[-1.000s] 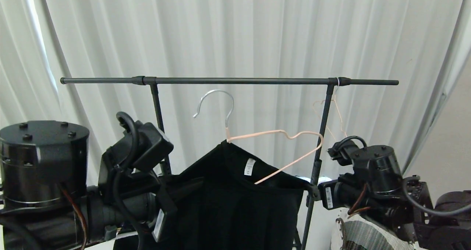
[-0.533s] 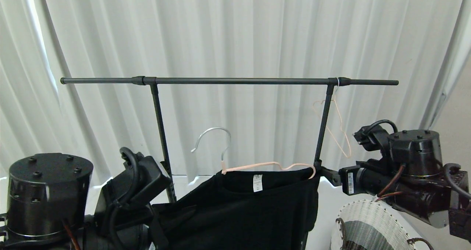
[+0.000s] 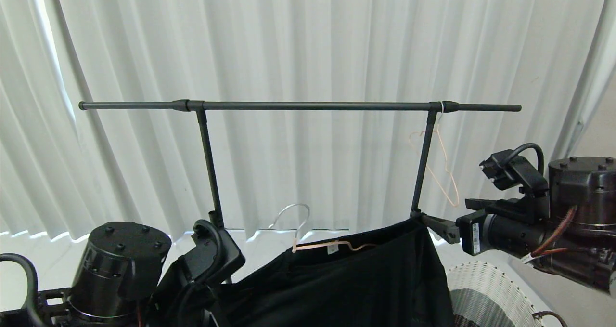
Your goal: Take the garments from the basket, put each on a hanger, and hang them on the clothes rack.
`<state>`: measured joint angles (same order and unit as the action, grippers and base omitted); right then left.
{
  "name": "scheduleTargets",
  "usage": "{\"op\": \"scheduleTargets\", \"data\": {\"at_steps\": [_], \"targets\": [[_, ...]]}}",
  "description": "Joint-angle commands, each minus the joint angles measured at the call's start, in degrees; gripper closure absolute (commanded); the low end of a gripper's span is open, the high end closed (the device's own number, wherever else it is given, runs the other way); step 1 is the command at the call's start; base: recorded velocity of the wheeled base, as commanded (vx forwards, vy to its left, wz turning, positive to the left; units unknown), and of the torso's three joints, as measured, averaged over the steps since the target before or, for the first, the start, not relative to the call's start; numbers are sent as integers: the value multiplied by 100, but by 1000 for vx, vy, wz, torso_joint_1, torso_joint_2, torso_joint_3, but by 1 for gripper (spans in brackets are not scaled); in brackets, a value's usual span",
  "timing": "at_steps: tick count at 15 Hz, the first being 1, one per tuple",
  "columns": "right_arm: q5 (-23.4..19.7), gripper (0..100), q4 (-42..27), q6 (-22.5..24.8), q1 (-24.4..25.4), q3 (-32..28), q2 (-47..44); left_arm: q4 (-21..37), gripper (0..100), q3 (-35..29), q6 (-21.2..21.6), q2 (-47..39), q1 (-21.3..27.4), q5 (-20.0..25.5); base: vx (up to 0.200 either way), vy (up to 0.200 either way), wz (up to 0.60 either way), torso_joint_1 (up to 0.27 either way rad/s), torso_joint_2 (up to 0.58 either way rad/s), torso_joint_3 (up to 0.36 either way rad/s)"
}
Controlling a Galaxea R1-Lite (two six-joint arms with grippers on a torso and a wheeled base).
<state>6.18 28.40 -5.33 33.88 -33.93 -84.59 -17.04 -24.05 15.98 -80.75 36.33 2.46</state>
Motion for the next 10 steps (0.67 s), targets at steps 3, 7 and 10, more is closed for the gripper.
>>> {"op": "scheduleTargets", "data": {"at_steps": [3, 7, 10], "targets": [[-539, 0, -230, 700, -136, 18, 268, -80, 100, -21, -16, -143, 120, 26, 0, 0, 0, 0, 0, 0], [-1022, 0, -379, 1429, -356, 26, 232, -273, 100, -3, -16, -37, 173, 448, 0, 0, 0, 0, 0, 0], [-1444, 0, -696, 1825, -136, 9, 408, -300, 100, -3, 1, -37, 173, 466, 0, 0, 0, 0, 0, 0]]}}
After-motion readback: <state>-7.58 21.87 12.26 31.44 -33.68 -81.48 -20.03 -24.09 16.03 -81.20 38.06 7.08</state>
